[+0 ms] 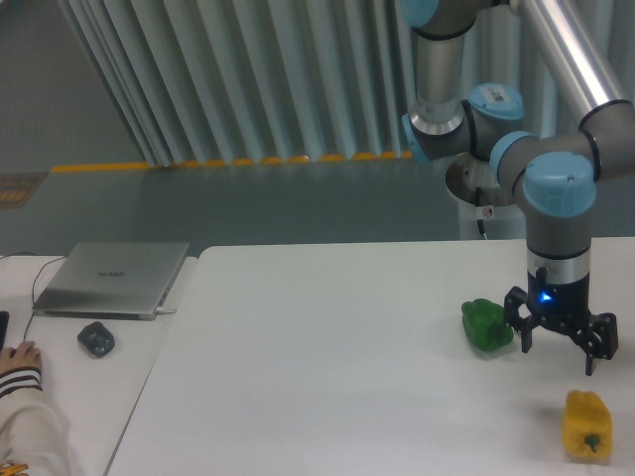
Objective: Place the yellow pepper in a basket
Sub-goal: 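Lower the open gripper past the green pepper toward the yellow pepper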
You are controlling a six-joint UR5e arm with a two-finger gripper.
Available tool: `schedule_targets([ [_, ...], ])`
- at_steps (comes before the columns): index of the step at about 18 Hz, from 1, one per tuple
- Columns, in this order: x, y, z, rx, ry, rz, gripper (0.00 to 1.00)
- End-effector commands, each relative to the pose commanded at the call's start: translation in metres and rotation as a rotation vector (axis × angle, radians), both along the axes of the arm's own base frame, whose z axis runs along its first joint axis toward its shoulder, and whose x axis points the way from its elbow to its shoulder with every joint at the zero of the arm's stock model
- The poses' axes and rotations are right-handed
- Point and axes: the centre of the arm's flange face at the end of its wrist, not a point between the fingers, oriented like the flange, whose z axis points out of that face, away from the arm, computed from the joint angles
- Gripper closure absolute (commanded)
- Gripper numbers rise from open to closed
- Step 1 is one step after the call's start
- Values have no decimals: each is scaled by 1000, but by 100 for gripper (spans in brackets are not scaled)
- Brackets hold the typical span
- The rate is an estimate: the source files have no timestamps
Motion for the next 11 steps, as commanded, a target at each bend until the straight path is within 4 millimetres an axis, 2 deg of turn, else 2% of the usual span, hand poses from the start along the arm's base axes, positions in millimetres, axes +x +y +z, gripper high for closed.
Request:
schedule_targets([
  [3, -5, 1, -9, 26, 20, 46, 0],
  [7, -20, -5, -3, 40, 26, 107, 0],
  [11, -36, -8, -17, 32, 14, 133, 0],
])
